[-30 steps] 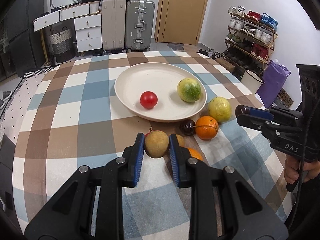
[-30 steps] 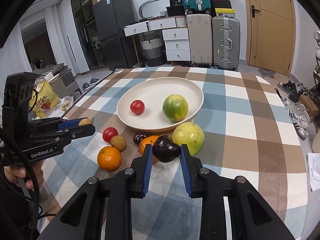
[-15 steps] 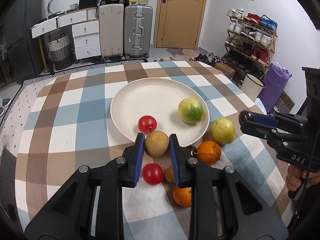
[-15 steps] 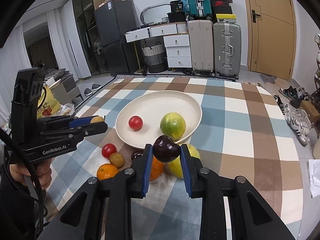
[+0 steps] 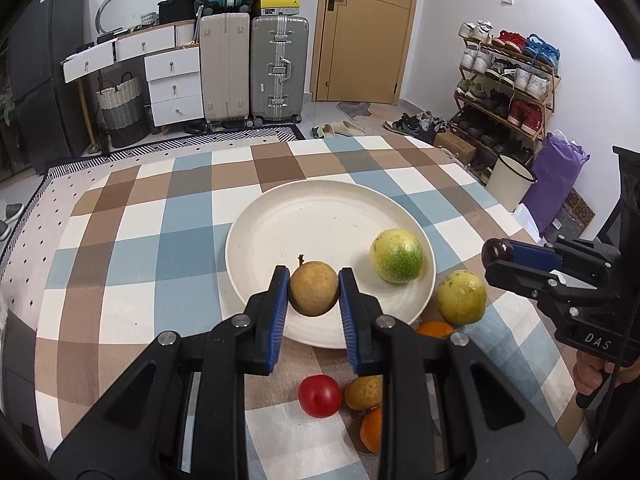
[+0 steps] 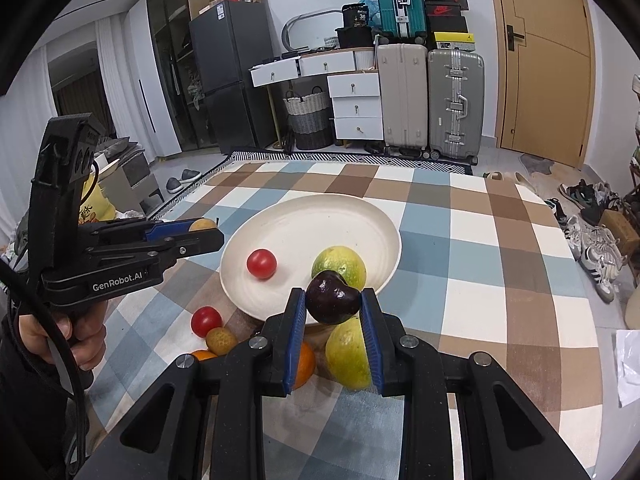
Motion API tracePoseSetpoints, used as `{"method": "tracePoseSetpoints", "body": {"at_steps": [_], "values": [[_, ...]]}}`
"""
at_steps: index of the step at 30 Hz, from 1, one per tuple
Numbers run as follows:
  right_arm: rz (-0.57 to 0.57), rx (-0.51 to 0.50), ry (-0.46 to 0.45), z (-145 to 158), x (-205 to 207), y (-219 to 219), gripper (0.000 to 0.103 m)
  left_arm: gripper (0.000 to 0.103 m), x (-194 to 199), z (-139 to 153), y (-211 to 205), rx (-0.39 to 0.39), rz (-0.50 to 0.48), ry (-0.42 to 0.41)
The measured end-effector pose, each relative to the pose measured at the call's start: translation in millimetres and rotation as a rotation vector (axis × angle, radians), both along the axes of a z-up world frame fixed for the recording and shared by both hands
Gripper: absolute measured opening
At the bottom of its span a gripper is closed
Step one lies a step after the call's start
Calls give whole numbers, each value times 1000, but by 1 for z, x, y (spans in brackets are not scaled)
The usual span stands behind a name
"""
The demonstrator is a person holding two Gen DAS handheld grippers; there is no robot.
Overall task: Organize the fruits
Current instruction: 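Carry the brown fruit in the left tool over the plate while the right tool carries the plum, then open the left tool to drop the brown fruit while the right tool releases the plum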
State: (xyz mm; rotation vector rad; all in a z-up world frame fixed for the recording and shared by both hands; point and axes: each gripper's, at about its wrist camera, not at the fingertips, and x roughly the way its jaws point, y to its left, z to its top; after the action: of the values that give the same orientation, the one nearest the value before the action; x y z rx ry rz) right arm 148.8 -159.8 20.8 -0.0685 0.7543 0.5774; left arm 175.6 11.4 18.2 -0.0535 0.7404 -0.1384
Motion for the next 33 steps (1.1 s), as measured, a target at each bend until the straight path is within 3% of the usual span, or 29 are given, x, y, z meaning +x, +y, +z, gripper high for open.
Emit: {"method": "tracePoseSetpoints", "body": {"at_steps": [13, 33], "values": [[4, 10, 31, -2, 27, 4, 28, 22, 24, -6, -4, 11, 1, 21], [-17, -24, 116, -26, 109, 11, 28, 22, 98, -49, -15, 28, -7, 126]]}}
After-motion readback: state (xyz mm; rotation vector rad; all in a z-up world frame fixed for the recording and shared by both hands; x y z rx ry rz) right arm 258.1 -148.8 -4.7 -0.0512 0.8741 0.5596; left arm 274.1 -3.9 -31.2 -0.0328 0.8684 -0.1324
